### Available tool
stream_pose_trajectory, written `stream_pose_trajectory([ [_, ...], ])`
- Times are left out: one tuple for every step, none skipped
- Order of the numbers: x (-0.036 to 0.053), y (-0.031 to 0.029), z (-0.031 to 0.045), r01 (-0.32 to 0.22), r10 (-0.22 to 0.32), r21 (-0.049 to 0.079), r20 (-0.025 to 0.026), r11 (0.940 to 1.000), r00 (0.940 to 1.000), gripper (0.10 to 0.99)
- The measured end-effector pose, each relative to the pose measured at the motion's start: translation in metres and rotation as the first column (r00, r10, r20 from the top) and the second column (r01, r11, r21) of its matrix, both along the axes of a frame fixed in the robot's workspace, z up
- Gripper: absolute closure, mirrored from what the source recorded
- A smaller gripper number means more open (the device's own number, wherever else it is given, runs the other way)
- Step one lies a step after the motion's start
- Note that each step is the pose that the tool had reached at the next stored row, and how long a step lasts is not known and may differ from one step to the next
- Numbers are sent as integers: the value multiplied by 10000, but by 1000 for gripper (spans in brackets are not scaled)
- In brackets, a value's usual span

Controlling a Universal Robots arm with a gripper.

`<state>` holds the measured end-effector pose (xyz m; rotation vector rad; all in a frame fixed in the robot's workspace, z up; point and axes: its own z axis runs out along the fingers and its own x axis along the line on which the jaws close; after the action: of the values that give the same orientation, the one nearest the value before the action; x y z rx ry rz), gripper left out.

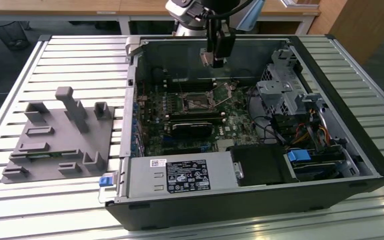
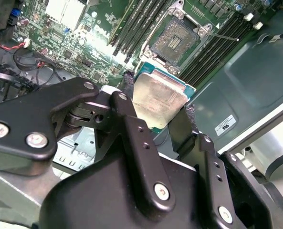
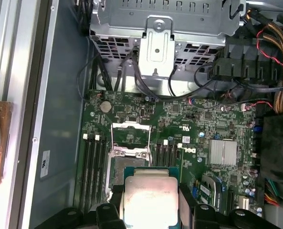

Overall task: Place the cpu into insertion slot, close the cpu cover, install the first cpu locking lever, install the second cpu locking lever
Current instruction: 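Place the cpu into insertion slot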

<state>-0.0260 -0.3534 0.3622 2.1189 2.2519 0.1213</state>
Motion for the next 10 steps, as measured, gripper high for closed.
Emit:
stream_pose_trajectory([
  [0, 0, -1, 43, -43, 1, 0, 10000, 10000, 545],
  [0, 0, -1, 82, -82, 0, 0, 10000, 10000, 545],
  [0, 0, -2, 120, -120, 0, 0, 9999, 9999, 545],
  [0, 0, -3, 159, -159, -1, 0, 9999, 9999, 545],
  [0, 0, -4, 197, -197, 0, 0, 9998, 9998, 545],
  [0, 0, -5, 236, -236, 1, 0, 9997, 9997, 545],
  [0, 0, -5, 274, -274, 0, 0, 9996, 9996, 545],
  [0, 0, -6, 311, -311, 0, 0, 9995, 9995, 545],
  [0, 0, -7, 352, -352, 0, 0, 9994, 9994, 545],
  [0, 0, -8, 386, -386, 0, 0, 9993, 9993, 545],
])
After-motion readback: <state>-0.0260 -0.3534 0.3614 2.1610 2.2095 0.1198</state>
